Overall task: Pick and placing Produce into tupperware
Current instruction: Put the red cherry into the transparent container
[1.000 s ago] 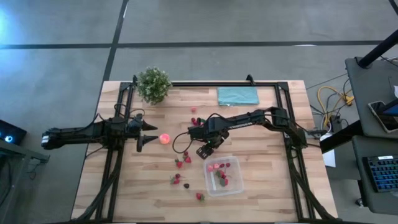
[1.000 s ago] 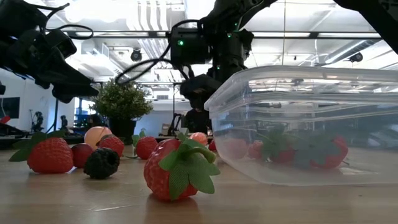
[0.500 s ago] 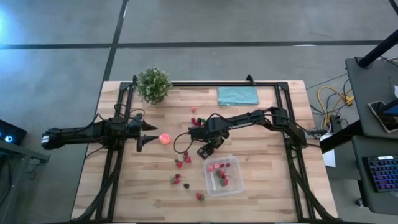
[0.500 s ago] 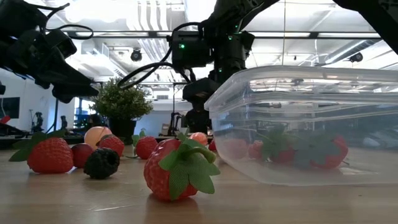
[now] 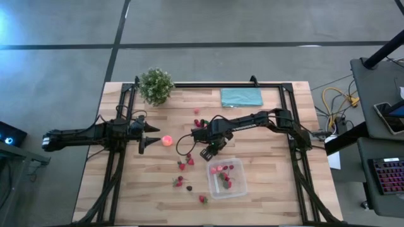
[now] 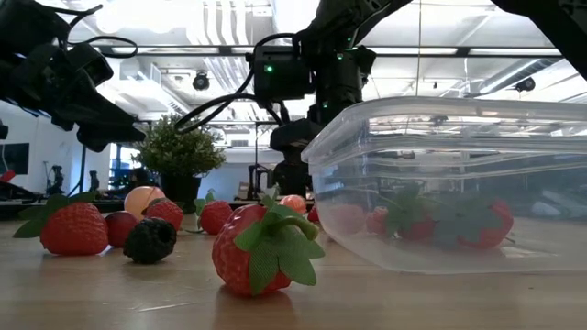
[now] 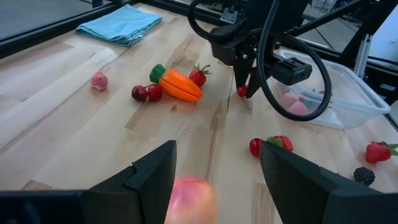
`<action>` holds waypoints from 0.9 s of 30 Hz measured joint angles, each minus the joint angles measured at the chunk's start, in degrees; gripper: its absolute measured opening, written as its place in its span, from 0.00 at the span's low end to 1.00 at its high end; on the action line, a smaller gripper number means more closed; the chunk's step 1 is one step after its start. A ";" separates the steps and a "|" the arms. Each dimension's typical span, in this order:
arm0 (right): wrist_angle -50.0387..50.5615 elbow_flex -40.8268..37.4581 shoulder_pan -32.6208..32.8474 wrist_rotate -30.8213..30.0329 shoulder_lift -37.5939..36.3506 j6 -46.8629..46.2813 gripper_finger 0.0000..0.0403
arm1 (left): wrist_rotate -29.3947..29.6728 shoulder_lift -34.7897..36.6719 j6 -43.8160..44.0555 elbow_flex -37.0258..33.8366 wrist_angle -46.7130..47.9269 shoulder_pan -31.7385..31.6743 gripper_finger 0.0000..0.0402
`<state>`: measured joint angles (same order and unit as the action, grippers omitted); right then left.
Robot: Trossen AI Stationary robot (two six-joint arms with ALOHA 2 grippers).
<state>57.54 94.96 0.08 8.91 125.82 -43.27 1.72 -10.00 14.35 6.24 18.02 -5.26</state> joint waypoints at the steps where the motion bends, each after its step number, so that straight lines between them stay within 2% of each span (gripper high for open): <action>1: 0.00 0.00 -0.02 0.01 0.00 -0.02 0.24 | 0.01 0.00 0.00 0.00 0.00 -0.02 0.54; 5: 0.00 0.00 -0.29 0.46 0.00 -0.07 0.21 | 0.01 0.00 0.00 0.00 0.00 -0.01 0.54; 10: 0.38 0.89 -1.00 2.59 -0.71 -0.20 0.21 | 0.02 0.00 -0.02 0.00 0.02 -0.02 0.54; 17: 7.20 5.56 -1.53 3.16 -7.59 -2.38 0.21 | 0.00 0.00 0.00 0.00 0.00 0.00 0.54; 19: 9.77 5.96 -1.50 5.50 -10.01 -3.30 0.21 | -0.01 0.00 -0.02 0.00 0.00 0.00 0.54; 23: 12.15 5.88 1.15 14.11 -13.89 -7.07 0.22 | 0.00 0.00 -0.02 0.00 0.00 -0.02 0.54; 27: 14.42 5.73 6.26 15.98 -14.38 -13.19 0.23 | -0.01 0.00 0.00 0.00 0.00 -0.02 0.54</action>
<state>71.96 100.68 6.34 24.88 111.44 -56.46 1.72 -10.00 14.35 6.24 18.02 -5.28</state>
